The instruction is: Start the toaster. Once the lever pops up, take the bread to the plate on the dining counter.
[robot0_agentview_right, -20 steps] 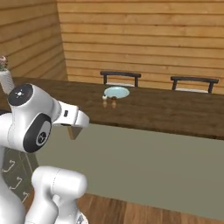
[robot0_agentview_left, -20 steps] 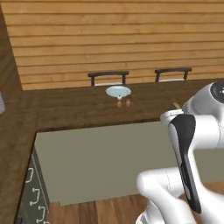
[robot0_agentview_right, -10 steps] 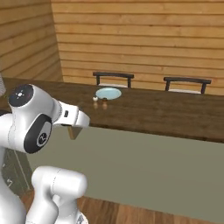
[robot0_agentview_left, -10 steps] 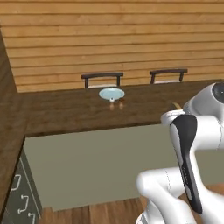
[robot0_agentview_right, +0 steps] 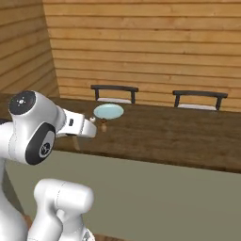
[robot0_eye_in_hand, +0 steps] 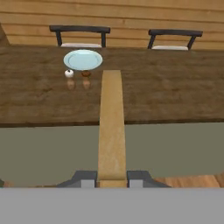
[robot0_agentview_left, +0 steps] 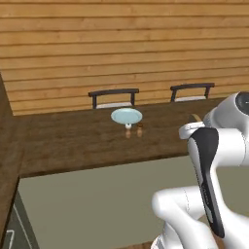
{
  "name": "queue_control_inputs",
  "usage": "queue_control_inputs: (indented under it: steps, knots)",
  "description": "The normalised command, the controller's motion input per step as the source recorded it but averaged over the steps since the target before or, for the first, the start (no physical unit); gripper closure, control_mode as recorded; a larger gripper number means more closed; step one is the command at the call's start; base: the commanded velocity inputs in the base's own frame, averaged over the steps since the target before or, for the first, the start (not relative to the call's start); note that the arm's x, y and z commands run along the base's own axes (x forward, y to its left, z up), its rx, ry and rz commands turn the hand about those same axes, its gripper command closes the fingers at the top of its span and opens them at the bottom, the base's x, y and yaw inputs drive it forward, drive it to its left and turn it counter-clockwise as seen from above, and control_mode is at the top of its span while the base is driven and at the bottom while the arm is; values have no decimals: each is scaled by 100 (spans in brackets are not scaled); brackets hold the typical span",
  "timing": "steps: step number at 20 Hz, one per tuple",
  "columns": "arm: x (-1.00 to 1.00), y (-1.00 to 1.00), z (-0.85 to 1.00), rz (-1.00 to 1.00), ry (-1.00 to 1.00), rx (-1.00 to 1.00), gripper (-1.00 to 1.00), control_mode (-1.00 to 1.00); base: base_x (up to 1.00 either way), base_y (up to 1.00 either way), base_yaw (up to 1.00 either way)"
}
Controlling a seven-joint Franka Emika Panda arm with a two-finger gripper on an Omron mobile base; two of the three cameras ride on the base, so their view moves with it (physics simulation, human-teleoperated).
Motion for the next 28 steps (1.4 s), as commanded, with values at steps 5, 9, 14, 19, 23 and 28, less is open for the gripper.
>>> queue_control_inputs:
  steps: [5, 9, 14, 19, 23, 28]
  knots:
    - [0, 0, 0, 0, 0, 0, 100, 100, 61, 32, 1]
    - [0, 0, 0, 0, 0, 0, 100, 100, 49, 31, 2]
    - [0, 0, 0, 0, 0, 0, 100, 100, 34, 11, 0]
    - [0, 0, 0, 0, 0, 0, 100, 100, 32, 1, 0]
    - [0, 0, 0, 0, 0, 0, 100, 100, 44, 1, 0]
    - [0, 0, 0, 0, 0, 0, 100, 100, 34, 0, 0]
